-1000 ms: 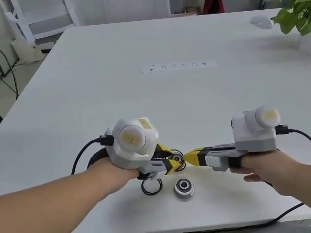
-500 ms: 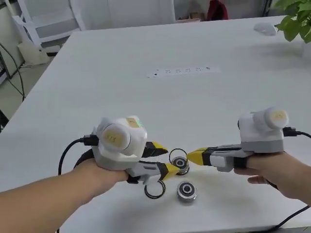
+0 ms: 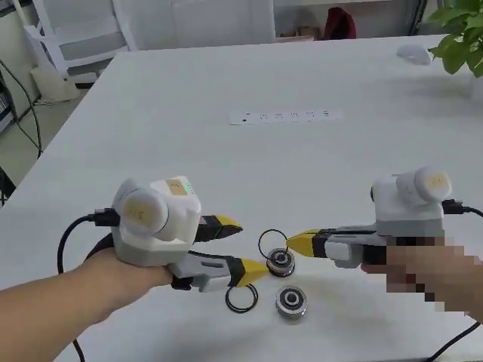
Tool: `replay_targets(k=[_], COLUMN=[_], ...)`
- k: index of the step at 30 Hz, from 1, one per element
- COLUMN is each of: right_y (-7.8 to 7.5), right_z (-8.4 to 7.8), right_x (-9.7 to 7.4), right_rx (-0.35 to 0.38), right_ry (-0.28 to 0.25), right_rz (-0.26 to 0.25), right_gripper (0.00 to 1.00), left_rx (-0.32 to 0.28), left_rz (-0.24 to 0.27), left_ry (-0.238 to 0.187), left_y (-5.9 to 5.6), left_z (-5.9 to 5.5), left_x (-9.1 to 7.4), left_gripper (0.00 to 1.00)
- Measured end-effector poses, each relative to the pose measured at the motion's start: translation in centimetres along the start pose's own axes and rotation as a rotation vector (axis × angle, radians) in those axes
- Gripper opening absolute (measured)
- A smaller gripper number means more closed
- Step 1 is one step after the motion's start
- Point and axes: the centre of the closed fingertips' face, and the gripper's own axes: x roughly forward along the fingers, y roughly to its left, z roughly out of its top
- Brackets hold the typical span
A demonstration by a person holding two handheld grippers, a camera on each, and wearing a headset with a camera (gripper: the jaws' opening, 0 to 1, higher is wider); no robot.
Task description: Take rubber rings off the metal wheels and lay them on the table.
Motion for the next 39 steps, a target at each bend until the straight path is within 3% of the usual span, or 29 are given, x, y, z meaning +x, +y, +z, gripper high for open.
replay_targets(k=[9, 22, 39], right_y=[0.8, 2.0, 3.8], right_z=[0.3, 0.4, -1.7], right_x=[0.5, 1.6, 3.7], right_rx=[-0.005, -0.015, -0.026], right_ry=[0.0, 0.017, 0.108], right_rz=[0.024, 0.061, 0.114], right_gripper=[0.0, 0.0, 0.0], left_rx=[-0.014, -0.048, -0.052], left_rz=[0.009, 0.025, 0.046], left_ry=[-0.01, -0.006, -0.004], left_y=[0.0, 0.1, 0.2], left_z=[-0.4, -1.8, -2.6], left_x=[-1.7, -3.9, -5.4], left_gripper=[0.53, 0.61, 0.65])
